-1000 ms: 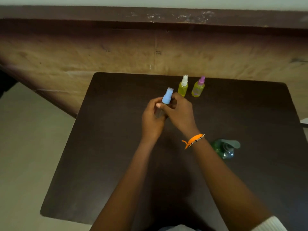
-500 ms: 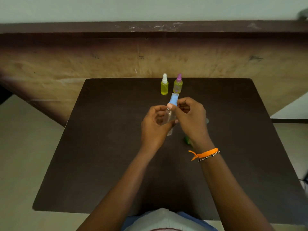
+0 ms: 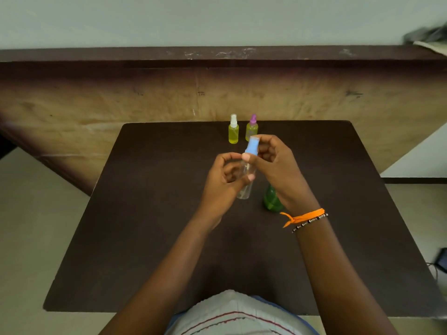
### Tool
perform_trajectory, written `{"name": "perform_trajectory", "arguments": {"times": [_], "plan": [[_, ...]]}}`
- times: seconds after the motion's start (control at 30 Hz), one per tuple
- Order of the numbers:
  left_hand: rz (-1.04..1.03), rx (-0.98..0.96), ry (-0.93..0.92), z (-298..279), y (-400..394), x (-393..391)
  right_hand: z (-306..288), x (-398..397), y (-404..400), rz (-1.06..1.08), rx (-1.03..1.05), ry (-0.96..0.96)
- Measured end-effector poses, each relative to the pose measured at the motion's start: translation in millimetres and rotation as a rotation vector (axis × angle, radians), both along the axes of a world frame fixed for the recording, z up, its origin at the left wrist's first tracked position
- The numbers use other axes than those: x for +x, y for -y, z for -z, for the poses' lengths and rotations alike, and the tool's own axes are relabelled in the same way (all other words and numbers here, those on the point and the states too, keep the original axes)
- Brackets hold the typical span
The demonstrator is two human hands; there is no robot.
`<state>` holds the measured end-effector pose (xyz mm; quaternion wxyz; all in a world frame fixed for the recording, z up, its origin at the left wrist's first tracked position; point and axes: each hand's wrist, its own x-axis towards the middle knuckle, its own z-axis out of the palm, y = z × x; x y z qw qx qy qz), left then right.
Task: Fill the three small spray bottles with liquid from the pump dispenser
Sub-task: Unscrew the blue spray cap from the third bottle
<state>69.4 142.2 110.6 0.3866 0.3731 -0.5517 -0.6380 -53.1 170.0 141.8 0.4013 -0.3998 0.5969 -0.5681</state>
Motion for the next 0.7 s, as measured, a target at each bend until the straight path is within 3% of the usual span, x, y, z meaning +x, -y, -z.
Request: {"name": "perform_trajectory", "arguments": {"times": [0.17, 0.33, 0.5, 0.7], "plan": [[0.020, 0.008, -0.027, -1.3, 0.4, -0.5, -8.2, -11.3, -5.8, -0.133, -0.036, 0.147], [0.031, -0.002, -0.033, -1.7, -2.1, -3.6, -4.8, -1.5, -2.3, 0.001, -0.001, 0.021], [0.027, 0.006, -0.030, 0.1, -4.2, -5.4, -2.4, -12.6, -7.2, -0.105, -0.025, 0.167], [0.033, -0.007, 0.022, 4.8, -10.2, -11.1, 6.5, -10.4, -7.1, 0.005, 0.017, 0.073]]}}
